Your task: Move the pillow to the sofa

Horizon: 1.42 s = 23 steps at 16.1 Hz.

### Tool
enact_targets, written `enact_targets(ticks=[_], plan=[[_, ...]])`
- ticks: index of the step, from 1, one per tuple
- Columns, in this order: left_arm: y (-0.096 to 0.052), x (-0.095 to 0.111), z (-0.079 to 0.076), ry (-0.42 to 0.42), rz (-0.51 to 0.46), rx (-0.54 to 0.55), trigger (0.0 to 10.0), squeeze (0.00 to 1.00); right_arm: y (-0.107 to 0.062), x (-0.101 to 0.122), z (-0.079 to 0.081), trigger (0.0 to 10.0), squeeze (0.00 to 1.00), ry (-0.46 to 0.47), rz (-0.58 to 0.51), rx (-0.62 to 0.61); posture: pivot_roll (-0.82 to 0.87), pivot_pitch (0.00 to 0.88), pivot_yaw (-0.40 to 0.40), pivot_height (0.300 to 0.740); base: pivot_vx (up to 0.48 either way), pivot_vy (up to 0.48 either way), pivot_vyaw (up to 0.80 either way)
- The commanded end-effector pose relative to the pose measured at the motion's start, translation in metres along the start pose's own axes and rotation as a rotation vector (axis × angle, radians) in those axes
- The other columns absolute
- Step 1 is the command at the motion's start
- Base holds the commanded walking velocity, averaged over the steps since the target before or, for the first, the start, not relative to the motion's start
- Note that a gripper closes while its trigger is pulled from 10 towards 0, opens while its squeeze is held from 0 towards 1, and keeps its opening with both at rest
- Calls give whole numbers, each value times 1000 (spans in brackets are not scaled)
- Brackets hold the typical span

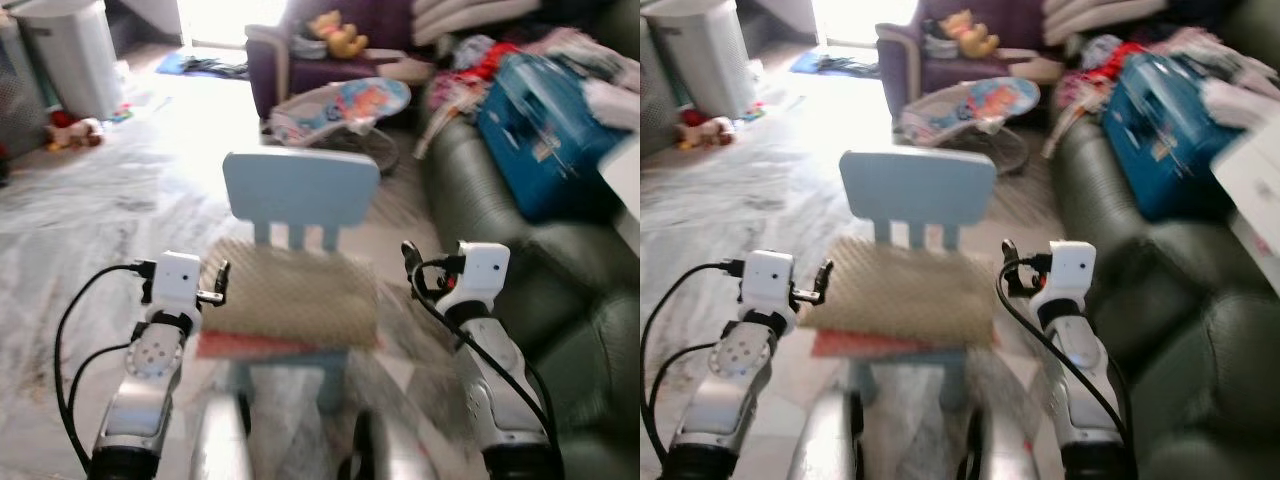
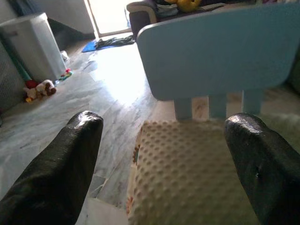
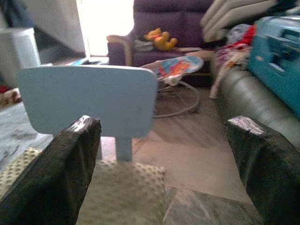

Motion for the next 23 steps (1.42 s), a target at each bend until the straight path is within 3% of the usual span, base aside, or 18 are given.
enact_targets(ticks=[1,5,15,23], plan=[[3,5,3,17,-15,20,10000,0,1,5,-4,10000,0,1,-18,-6,-15,0,-53,618,0,0,0],[5,7,14,51,-21,78,10000,0,1,6,-2,10000,0,9,-22,3,-16,0,-52,618,0,0,0],[6,8,15,59,-26,83,10000,0,0,8,4,10000,0,-4,-31,39,-20,0,-52,618,0,0,0],[7,7,13,60,-22,78,10000,0,1,8,5,10000,0,1,-31,45,-20,0,-53,618,0,0,666]])
Point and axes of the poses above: a point about 5 cm out from each wrist's last joint towards the gripper, its own y axis pointing out of the wrist towards the gripper, its own x axis along the axis of the wrist's last joint, z = x × y, the point moved 6 cm from there along y, pointing out of the wrist towards the gripper, and after that the axes turned 11 degrees about -y, right-handed, at the moved point
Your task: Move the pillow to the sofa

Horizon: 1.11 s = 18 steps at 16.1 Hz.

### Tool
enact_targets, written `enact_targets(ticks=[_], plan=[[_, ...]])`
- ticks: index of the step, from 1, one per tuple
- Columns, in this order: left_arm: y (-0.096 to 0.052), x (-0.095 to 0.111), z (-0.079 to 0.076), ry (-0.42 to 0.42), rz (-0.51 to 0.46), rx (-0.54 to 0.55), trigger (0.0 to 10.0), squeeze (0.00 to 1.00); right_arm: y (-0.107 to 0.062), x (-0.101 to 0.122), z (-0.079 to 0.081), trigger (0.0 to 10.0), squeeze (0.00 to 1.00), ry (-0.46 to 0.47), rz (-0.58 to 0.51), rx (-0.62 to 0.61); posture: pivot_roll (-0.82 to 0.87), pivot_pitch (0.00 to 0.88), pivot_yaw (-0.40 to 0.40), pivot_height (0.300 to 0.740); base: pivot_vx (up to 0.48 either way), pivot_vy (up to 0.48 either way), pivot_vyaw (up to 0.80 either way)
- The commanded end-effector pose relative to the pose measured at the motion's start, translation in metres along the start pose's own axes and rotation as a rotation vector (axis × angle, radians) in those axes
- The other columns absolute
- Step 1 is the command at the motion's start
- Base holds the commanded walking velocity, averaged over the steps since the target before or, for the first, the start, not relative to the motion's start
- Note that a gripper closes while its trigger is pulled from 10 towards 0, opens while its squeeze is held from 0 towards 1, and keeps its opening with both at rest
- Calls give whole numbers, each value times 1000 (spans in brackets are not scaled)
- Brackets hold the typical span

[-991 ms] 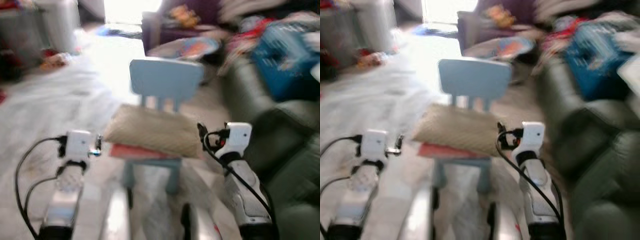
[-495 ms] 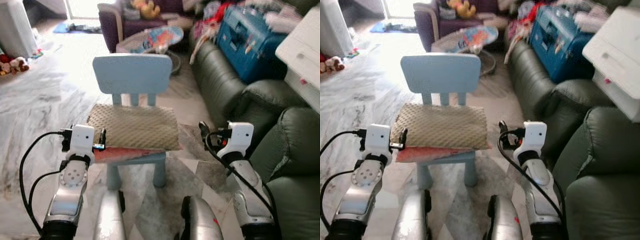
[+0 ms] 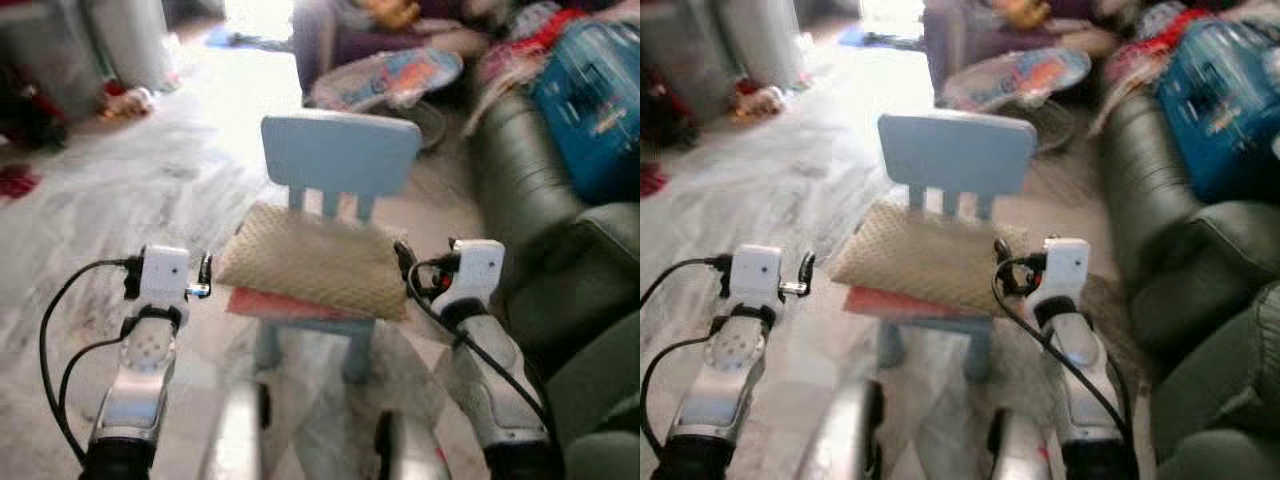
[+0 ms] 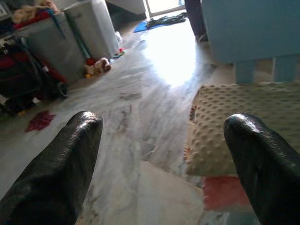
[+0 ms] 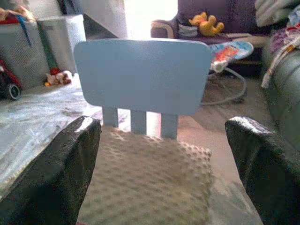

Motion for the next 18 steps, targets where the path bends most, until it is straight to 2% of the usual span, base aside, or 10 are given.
enact_targets(ticks=[1,5,18], plan=[[1,0,-2,9,5,-6,10000,0,0,3,-3,10000,0,3,-7,-8,-21,0,-52,618,0,0,0],[1,0,-4,12,0,-17,10000,0,0,3,-3,10000,0,1,-6,-3,-24,0,-55,618,0,0,0],[0,-3,-6,12,8,-23,10000,0,-1,3,-1,10000,0,2,-4,11,-28,0,-57,618,381,0,0]])
Point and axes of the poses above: a point about 5 cm out from each wrist's last joint towards the gripper, its own y axis pointing out of the wrist towards the gripper, its own x axis along the axis of the wrist's last joint, z = x × y, the point moved 6 cm from there along y, pointing out of the wrist towards the gripper, and after that the axes turned 11 degrees about -y, right-handed, at the moved point
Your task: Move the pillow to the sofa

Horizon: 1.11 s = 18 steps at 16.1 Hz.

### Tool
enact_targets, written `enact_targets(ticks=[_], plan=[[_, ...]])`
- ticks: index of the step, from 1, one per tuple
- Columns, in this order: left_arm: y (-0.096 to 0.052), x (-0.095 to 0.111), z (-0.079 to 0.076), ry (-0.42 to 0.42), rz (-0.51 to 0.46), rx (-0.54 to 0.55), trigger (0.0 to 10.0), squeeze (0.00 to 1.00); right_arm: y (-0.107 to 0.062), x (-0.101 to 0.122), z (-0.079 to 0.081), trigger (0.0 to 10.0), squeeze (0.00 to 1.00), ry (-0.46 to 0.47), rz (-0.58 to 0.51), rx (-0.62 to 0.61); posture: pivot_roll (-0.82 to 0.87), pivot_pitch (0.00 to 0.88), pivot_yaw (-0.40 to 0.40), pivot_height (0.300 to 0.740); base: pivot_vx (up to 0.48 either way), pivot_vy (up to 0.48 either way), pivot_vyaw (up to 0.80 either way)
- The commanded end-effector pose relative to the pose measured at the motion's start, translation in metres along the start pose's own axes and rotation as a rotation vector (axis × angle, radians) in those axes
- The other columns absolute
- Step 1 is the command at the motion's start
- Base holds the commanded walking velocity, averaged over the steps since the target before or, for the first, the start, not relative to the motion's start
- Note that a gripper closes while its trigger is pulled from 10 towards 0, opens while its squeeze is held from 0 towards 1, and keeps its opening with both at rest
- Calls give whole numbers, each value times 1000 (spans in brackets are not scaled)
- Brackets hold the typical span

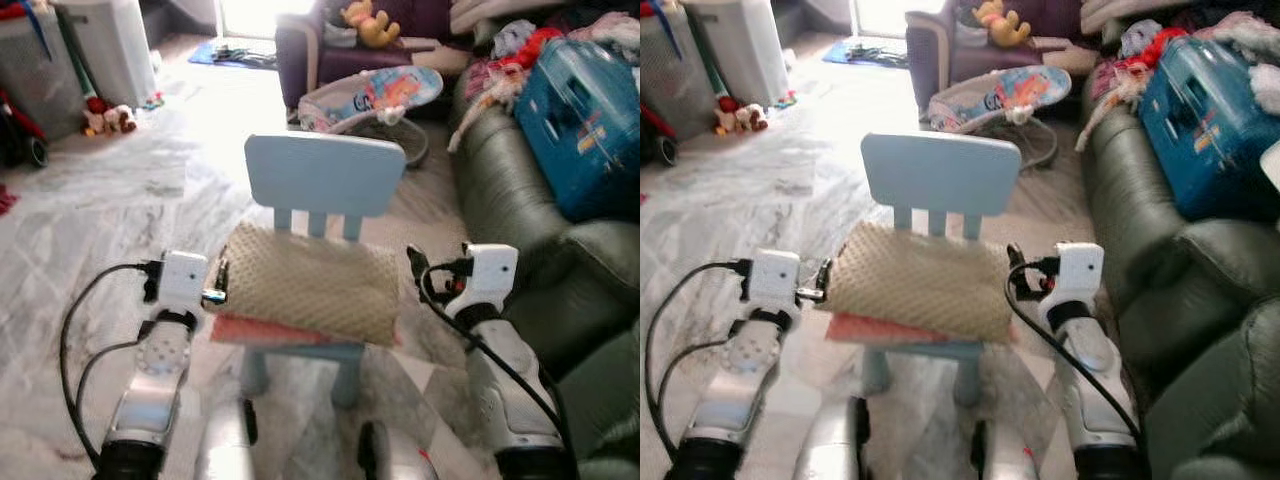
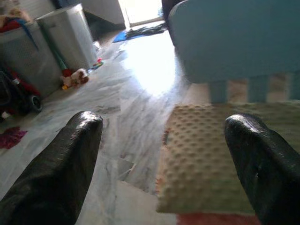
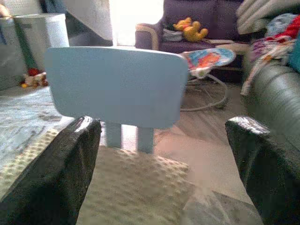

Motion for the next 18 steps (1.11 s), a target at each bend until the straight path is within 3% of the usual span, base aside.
enact_targets(ticks=[1,7,12,18], plan=[[1,1,5,3,2,12,10000,0,3,9,5,10000,0,5,-24,14,-28,0,-57,618,386,0,0],[1,0,5,-10,1,16,10000,0,3,9,5,10000,0,6,-26,15,-29,0,-57,618,362,0,0],[-1,-2,5,-14,7,16,10000,0,3,9,3,10000,0,12,-26,14,-28,0,-59,618,0,0,0],[-4,-5,4,-15,18,12,10000,0,2,9,4,10000,0,14,-26,14,-27,0,-59,578,0,0,0]])
Point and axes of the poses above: a point about 5 cm out from each wrist's last joint towards the gripper, its own y axis pointing out of the wrist towards the gripper, its own x axis along the axis of the wrist's last joint, z = x × y, the point moved 6 cm from there along y, pointing out of the wrist towards the gripper, and after that the axes turned 11 degrees about -y, right-handed, at the moved point
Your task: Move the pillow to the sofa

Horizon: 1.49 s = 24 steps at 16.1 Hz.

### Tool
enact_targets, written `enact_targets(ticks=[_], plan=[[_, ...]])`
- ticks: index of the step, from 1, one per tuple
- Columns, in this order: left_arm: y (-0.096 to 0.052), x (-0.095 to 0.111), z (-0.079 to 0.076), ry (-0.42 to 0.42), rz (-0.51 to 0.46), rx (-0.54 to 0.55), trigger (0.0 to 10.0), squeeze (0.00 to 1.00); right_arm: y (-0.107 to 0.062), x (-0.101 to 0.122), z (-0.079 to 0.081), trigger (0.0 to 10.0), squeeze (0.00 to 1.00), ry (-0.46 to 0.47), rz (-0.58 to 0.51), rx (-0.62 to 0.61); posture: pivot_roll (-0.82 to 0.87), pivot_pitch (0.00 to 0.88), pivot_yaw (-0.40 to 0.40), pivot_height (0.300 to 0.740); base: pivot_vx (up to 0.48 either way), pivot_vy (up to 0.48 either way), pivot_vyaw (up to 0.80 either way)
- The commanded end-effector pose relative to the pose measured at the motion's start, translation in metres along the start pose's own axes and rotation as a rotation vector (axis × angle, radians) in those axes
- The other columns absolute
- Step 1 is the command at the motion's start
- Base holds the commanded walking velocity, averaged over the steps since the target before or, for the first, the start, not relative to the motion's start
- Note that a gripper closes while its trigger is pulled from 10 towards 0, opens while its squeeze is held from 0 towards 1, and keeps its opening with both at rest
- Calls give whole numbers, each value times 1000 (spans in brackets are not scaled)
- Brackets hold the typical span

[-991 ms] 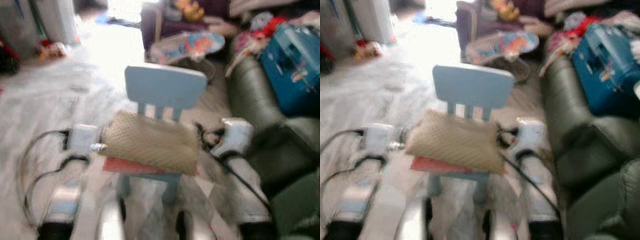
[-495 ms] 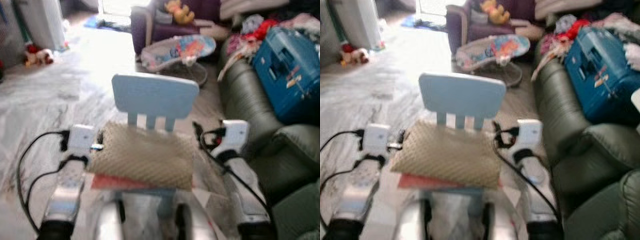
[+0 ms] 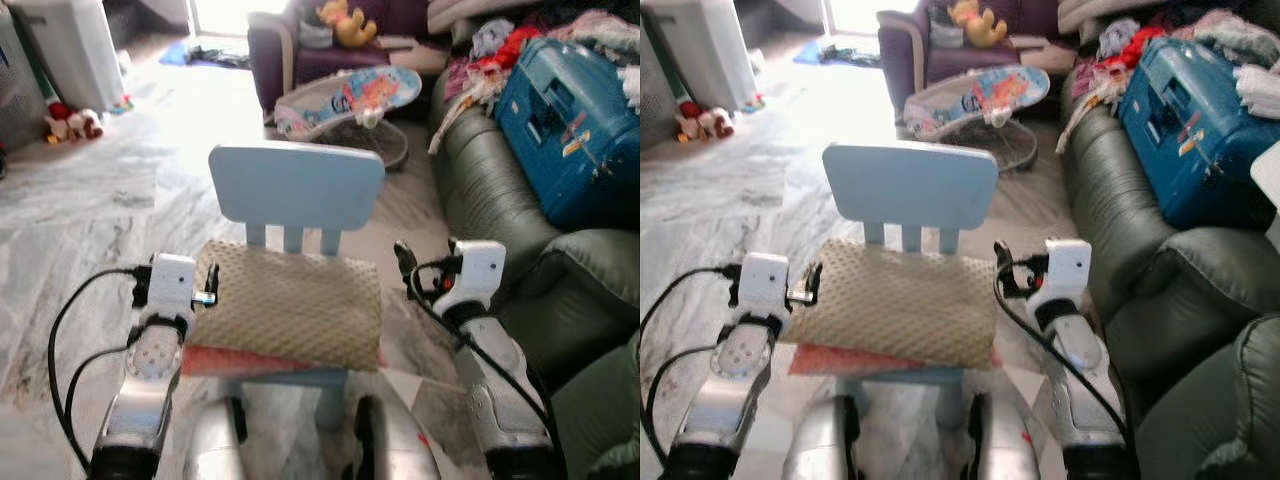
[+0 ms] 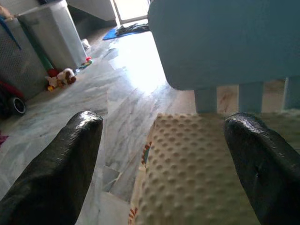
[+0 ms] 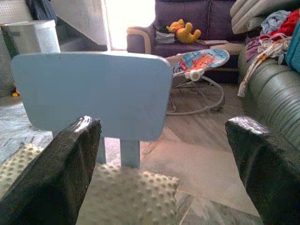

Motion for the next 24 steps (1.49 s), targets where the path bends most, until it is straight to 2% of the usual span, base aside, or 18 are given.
enact_targets(ticks=[1,3,11,16,20,22,23,24], plan=[[0,3,3,11,-5,4,10000,0,1,7,-2,10000,0,-3,-20,-2,-30,0,-58,563,0,0,0],[0,4,4,17,-7,14,10000,0,1,8,-1,10000,0,-2,-28,3,-28,0,-59,538,0,0,0],[3,5,10,34,-10,50,10000,0,4,7,-2,10000,0,3,-26,7,-27,0,-59,533,0,0,0],[5,5,20,67,-9,104,10000,0,5,8,-3,10000,0,0,-29,10,-28,0,-62,458,0,0,0],[9,10,24,49,-19,98,10000,0,8,7,-3,10000,0,-18,-13,33,-19,0,-73,453,0,0,0],[8,14,35,65,-27,106,10000,0,12,3,-2,10000,0,-20,23,73,-14,0,-92,453,0,0,0],[9,10,56,86,-1,172,10000,0,17,3,5,10000,0,-12,41,134,-10,0,-96,453,0,0,0],[8,11,63,84,2,190,10000,0,18,4,8,10000,47,-11,43,160,-9,0,-101,453,0,0,0]])
Point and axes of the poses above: a point about 5 cm out from each wrist's last joint towards the gripper, its own y axis pointing out of the wrist towards the gripper, its own x axis along the axis of the wrist's last joint, z = x × y, the point moved 6 cm from there along y, pointing out of the wrist towards the gripper, and after that the axes turned 11 degrees about -y, right-handed, at the moved point
